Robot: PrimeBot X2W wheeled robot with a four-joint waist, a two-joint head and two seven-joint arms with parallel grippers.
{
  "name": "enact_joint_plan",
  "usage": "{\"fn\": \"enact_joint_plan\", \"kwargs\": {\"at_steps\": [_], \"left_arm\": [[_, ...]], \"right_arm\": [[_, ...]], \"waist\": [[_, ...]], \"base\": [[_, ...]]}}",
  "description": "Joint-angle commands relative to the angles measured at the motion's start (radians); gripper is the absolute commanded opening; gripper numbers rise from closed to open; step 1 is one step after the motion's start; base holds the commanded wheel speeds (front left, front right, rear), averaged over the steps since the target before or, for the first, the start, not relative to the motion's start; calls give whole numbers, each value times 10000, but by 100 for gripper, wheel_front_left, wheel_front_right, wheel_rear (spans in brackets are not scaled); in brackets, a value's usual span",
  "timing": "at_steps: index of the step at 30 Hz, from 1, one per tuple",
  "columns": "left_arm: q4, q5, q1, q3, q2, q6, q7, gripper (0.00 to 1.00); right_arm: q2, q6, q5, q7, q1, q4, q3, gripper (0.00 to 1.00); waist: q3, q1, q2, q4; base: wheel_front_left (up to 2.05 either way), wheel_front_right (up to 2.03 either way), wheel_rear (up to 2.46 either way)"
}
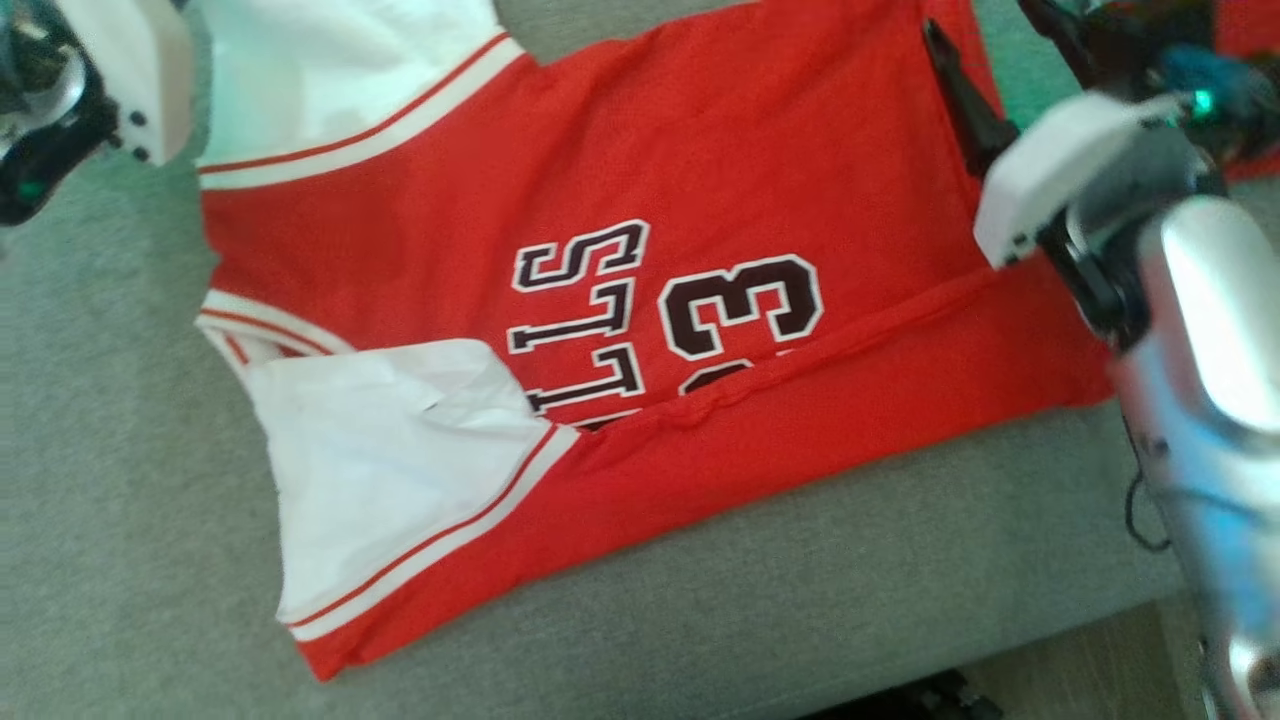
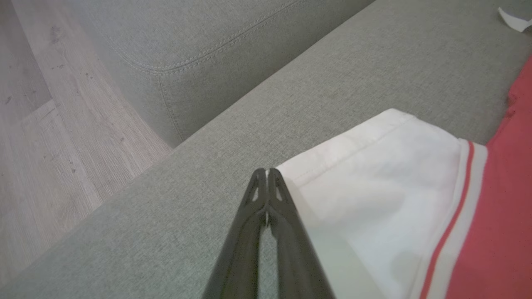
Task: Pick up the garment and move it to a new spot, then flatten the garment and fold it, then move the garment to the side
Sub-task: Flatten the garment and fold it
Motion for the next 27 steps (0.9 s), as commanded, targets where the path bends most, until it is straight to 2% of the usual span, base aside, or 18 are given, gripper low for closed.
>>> {"fn": "enact_joint_plan", "kwargs": {"at_steps": [1, 7, 12, 19, 25, 27], "left_arm": [[-241, -63, -696, 335, 224, 17, -122, 0], [-434, -254, -1014, -190, 112, 17, -450, 0], [-485, -410, -1171, -522, 82, 17, -666, 0], [-491, -588, -1305, -837, 70, 17, -820, 0], [-486, -658, -1339, -941, 23, 17, -887, 0], [-490, -675, -1335, -970, 3, 17, -914, 0]], "right_arm": [[82, -7, -306, 48, -238, 64, 142, 100], [338, -7, -2024, -59, -1539, 2217, 85, 100], [492, -7, -3164, -454, -2239, 3446, -377, 100], [726, -7, -4269, -932, -2826, 4556, -1023, 100], [855, -7, -4727, -1146, -2994, 4985, -1226, 99], [901, -7, -4815, -1217, -3043, 5162, -1285, 77]], "waist": [[-20, 0, 0, 186], [49, 0, 0, 561], [51, 0, 0, 731], [9, 0, 0, 796], [-7, 0, 0, 815], [-21, 0, 0, 834]], "base": [[0, 0, 0], [0, 0, 0], [0, 0, 0], [0, 0, 0], [0, 0, 0], [0, 0, 0]]}}
